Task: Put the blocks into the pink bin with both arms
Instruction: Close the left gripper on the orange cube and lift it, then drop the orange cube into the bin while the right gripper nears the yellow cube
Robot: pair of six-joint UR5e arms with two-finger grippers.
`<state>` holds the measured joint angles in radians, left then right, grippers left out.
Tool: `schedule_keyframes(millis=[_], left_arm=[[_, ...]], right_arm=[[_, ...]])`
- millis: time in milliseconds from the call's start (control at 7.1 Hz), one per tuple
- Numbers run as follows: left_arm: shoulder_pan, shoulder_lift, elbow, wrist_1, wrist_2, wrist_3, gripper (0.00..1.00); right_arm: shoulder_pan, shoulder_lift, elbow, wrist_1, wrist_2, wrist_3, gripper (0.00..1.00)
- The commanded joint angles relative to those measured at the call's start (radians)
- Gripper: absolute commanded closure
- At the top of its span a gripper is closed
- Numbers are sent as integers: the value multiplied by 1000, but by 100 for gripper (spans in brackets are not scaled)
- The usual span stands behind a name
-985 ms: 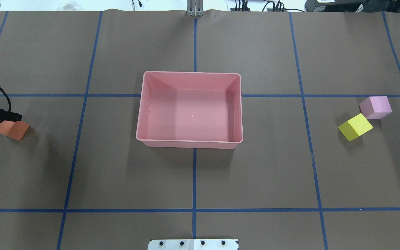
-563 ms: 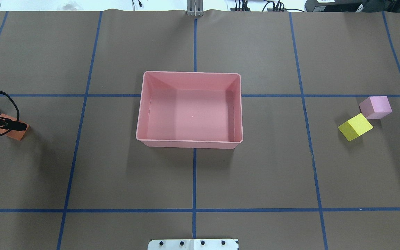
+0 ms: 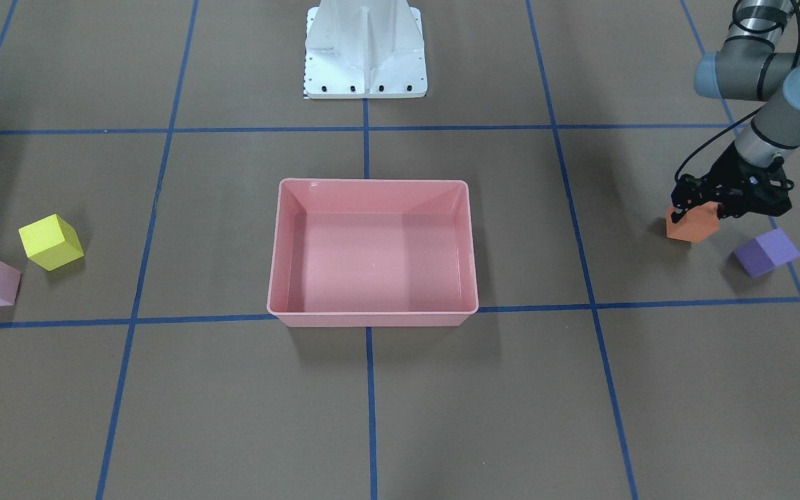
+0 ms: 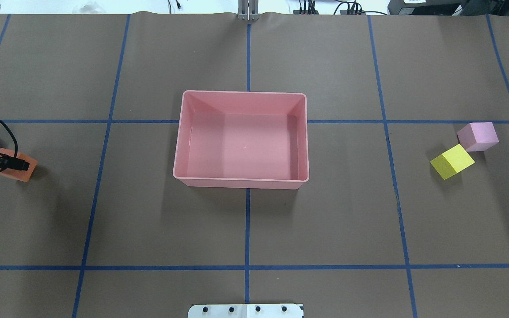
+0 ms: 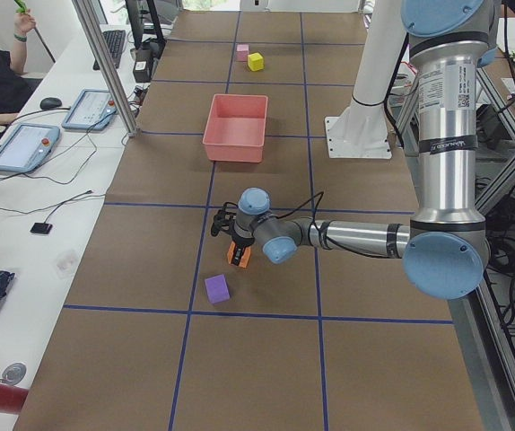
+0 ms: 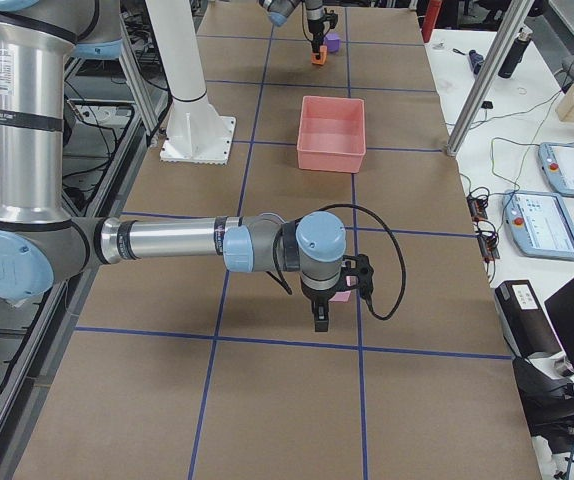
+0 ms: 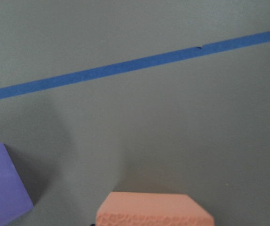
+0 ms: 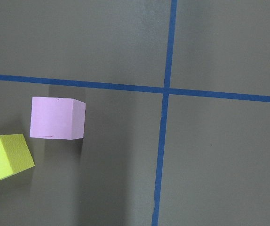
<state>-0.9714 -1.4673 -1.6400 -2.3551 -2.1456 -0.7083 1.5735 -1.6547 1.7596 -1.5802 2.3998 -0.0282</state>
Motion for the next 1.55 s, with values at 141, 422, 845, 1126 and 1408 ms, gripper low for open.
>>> schedule_keyframes(millis=[141,422,845,1126,1408], left_arm=[[-144,-89,-311,449,-162,-2,100],[-142,-343,-417,750,-163,-185,100],[87,-693,-361,771,-50,-651,100],[340,-780,-278,758,253,-750,100],[428,-818,-190,710,361,-795,100]], right_arm=[[-91,129,-8,-17,-10,160,0],[-180,269,-5,-12,-15,433,0],[-290,256,-11,81,2,442,0],[-351,254,-11,97,-1,511,0],[-429,262,-6,100,-62,505,0]])
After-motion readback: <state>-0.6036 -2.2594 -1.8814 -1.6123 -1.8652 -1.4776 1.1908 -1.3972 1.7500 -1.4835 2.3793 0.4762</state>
